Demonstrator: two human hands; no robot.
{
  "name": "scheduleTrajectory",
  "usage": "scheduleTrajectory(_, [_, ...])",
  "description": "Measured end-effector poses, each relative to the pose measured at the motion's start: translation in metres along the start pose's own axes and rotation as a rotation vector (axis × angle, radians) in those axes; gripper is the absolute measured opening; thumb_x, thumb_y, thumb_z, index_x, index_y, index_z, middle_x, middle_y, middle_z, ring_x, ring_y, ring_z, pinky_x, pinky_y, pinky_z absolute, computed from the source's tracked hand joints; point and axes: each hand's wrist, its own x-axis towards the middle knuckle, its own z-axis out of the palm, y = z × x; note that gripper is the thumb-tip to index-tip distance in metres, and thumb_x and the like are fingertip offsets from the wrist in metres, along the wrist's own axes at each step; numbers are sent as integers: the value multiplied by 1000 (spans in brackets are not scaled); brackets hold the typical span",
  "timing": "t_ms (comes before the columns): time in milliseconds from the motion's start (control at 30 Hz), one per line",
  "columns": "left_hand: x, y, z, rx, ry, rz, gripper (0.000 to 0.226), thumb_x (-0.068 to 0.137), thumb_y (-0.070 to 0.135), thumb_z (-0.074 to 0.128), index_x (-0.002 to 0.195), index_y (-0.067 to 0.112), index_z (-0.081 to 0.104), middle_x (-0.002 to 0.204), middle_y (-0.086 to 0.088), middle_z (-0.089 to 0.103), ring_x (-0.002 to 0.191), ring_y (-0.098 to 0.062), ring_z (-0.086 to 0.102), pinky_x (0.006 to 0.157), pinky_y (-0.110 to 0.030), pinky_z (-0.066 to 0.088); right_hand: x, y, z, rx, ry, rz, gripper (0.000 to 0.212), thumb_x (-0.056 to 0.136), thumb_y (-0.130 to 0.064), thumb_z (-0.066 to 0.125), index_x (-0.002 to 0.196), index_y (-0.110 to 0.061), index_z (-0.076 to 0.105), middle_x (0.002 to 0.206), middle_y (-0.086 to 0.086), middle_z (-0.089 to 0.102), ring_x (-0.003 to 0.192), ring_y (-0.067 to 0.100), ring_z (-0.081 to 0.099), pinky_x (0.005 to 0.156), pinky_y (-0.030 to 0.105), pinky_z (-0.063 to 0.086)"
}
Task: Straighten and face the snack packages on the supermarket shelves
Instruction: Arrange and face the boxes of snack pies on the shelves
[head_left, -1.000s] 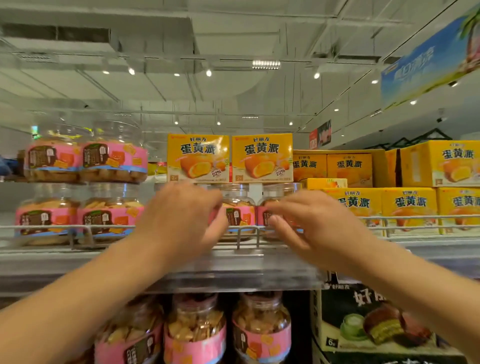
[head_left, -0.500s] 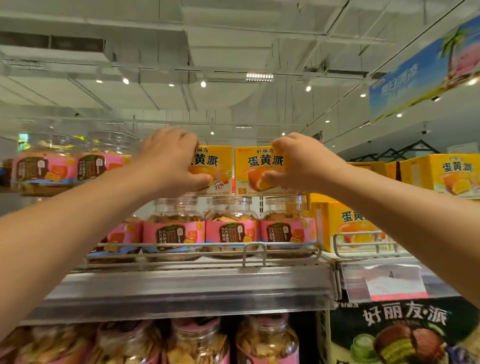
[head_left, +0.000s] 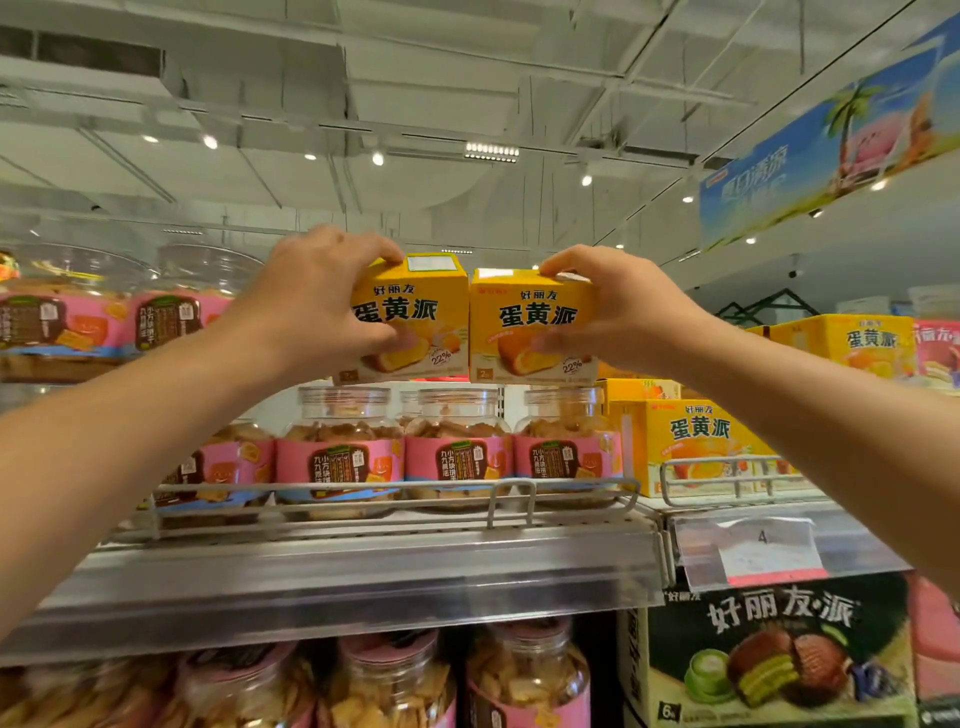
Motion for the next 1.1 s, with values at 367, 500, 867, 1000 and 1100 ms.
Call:
scheduleTrajectory(367, [-20,46,15,-399,132,241,76,55,70,75,123,40,58,104,15,57,91,-8,57,77,-19,48,-93,16,-86,147,90,74,70,53,-53,75,118,-34,57,102,-9,69,81,5,68,59,21,55])
scheduleTrajectory(500, [-19,69,32,-447,115,352,58,67,64,72,120,54,51,107,41,53,97,21,50,78,5,35,-134,42,-111,119,86,68,60,58,-48,78,113,-42,57,95,-21,68,79,2,69,57,17,54])
scheduleTrajectory(867, [-2,160,88,-362,135,415,63,66,73,67,124,57,47,113,43,47,95,13,47,77,-19,40,-191,146,-157,248,35,7,63,59,-44,78,118,-36,58,112,-21,64,87,0,69,64,16,56])
scheduleTrajectory(1000, [7,184,105,-323,132,357,70,65,78,67,128,51,50,116,34,52,103,12,50,78,-16,43,-200,183,-166,344,-10,-35,63,60,-43,80,119,-37,59,112,-23,63,90,6,70,65,21,58])
scheduleTrajectory(1100, [8,194,106,-250,88,320,73,65,78,68,130,50,49,119,32,52,104,11,51,82,-9,41,-202,204,-172,402,-36,-52,61,61,-39,81,118,-38,59,113,-17,64,91,8,71,66,22,58])
